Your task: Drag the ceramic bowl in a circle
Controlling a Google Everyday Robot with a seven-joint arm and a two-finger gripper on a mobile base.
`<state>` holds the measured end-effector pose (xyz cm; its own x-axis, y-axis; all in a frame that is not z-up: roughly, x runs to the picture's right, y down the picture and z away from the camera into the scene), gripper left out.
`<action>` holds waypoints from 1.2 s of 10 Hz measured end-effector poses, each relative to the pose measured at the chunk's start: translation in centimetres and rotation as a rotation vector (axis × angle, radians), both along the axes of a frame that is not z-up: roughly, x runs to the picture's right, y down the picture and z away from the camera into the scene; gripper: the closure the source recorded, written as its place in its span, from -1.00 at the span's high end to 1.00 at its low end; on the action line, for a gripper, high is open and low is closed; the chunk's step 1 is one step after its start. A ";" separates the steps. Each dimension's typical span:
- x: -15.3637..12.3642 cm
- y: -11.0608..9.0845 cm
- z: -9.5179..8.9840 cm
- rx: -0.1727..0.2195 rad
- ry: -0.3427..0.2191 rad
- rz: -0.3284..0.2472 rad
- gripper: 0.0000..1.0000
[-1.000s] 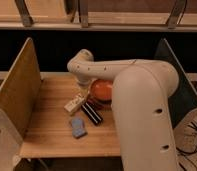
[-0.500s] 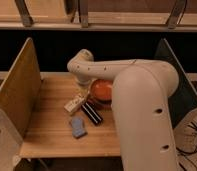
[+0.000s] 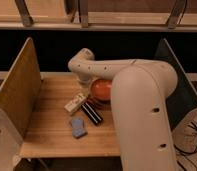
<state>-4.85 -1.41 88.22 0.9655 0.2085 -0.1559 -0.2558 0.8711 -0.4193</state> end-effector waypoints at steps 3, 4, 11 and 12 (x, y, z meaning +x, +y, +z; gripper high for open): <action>2.1 -1.7 1.7 -0.019 0.059 0.003 0.25; 2.0 -1.6 2.1 -0.028 0.064 0.006 0.25; 5.2 1.6 4.5 -0.138 0.199 0.167 0.25; 5.5 2.1 4.7 -0.150 0.209 0.182 0.25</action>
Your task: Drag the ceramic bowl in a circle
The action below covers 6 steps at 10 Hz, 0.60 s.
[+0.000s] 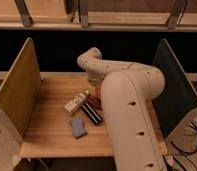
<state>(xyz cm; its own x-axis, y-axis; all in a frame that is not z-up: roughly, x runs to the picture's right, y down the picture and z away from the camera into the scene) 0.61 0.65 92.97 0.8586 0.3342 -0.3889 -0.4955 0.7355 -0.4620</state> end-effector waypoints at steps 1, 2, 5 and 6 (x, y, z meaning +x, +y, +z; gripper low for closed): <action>0.3 0.8 0.4 -0.023 0.014 0.023 0.25; 0.4 1.7 0.9 -0.046 0.022 0.040 0.25; 0.6 2.8 1.9 -0.080 0.037 0.066 0.16; 0.8 2.3 2.1 -0.071 0.044 0.065 -0.02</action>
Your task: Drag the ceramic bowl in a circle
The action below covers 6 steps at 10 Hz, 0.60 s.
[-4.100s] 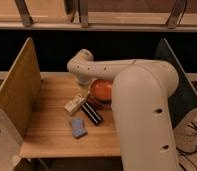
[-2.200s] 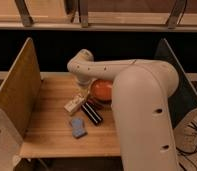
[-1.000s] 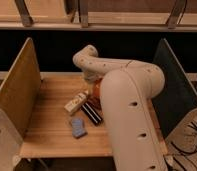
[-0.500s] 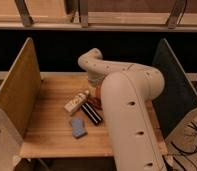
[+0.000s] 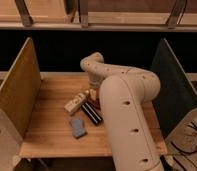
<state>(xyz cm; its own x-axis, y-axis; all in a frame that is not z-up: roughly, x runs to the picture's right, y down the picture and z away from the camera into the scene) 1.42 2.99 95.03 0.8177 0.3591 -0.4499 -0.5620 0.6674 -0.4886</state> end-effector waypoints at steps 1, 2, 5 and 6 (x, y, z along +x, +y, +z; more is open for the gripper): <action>0.1 -0.3 0.1 0.006 0.003 -0.003 -0.19; 0.1 -0.6 0.2 0.014 0.003 -0.006 -0.43; -0.4 -0.2 0.7 0.009 -0.015 -0.021 -0.98; -0.5 0.1 0.8 0.002 -0.020 -0.023 -1.00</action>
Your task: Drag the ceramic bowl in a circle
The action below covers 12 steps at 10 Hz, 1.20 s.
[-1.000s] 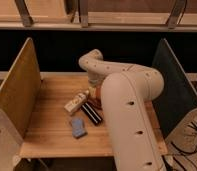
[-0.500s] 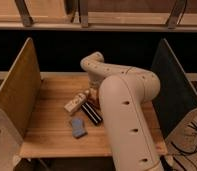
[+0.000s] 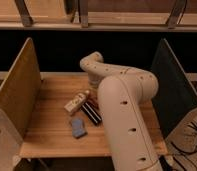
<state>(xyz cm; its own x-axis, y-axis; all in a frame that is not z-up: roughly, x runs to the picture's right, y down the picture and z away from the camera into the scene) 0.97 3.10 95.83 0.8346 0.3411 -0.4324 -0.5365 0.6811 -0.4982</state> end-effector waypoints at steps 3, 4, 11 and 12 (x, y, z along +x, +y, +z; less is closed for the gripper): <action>-1.0 -0.2 0.2 0.008 -0.026 -0.013 -1.00; -1.8 -0.9 0.0 0.027 -0.042 -0.021 -1.00; -7.3 -0.8 -3.9 0.062 -0.146 -0.089 -1.00; -6.6 0.0 -4.4 0.046 -0.131 -0.081 -1.00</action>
